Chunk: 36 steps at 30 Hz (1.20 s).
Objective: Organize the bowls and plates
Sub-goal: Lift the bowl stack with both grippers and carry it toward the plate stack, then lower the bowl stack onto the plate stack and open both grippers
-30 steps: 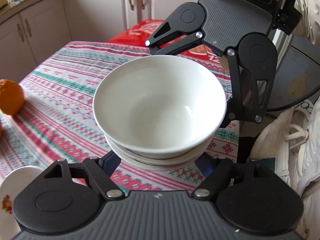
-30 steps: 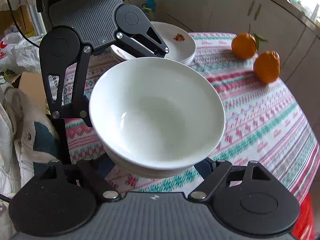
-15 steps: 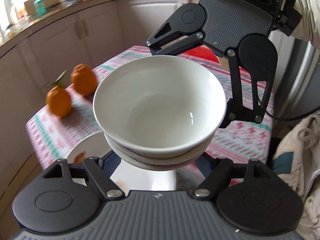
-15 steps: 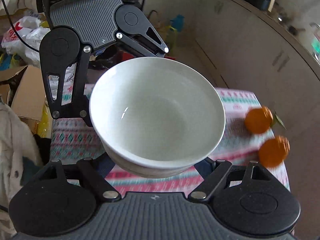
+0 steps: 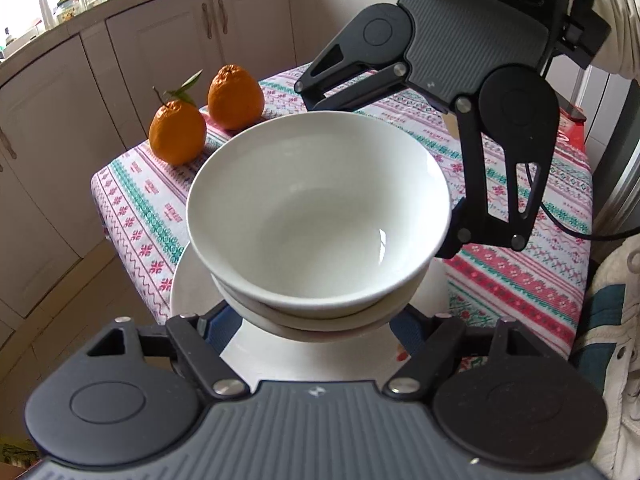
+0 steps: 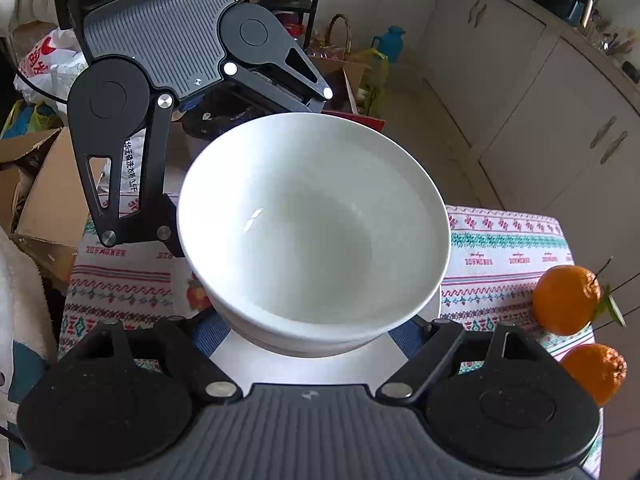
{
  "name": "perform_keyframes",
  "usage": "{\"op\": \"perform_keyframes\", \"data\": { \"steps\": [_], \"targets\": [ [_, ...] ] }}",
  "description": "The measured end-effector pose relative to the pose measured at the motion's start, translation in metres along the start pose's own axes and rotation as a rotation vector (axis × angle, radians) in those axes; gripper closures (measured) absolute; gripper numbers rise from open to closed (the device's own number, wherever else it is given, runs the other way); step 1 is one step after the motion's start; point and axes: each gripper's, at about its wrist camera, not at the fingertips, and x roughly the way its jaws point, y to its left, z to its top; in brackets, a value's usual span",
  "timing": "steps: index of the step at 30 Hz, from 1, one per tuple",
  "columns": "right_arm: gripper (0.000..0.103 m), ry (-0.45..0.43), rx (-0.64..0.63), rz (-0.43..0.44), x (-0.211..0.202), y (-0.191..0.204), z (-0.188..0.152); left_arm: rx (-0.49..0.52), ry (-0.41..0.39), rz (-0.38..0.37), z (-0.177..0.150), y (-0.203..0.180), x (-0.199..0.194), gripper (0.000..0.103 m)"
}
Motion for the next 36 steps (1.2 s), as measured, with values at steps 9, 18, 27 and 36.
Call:
{"op": "perform_keyframes", "data": {
  "steps": [9,18,27,36],
  "targets": [
    [0.016,0.005,0.038,0.021,0.011,-0.011,-0.004,-0.007,-0.001,-0.015,-0.002,0.006,0.005,0.023],
    [0.016,0.001,0.074,0.04,0.016,-0.018,-0.009,0.003,-0.012,-0.007,-0.004,0.004,0.005,0.023],
    [0.001,-0.021,0.105,-0.003,0.004,-0.007,-0.016,-0.035,-0.037,0.074,-0.014,-0.004,-0.002,0.012],
    [0.0,-0.013,0.323,-0.295,-0.045,0.034,-0.046,-0.166,-0.241,0.305,-0.032,-0.051,-0.067,0.0]
  ]
}}
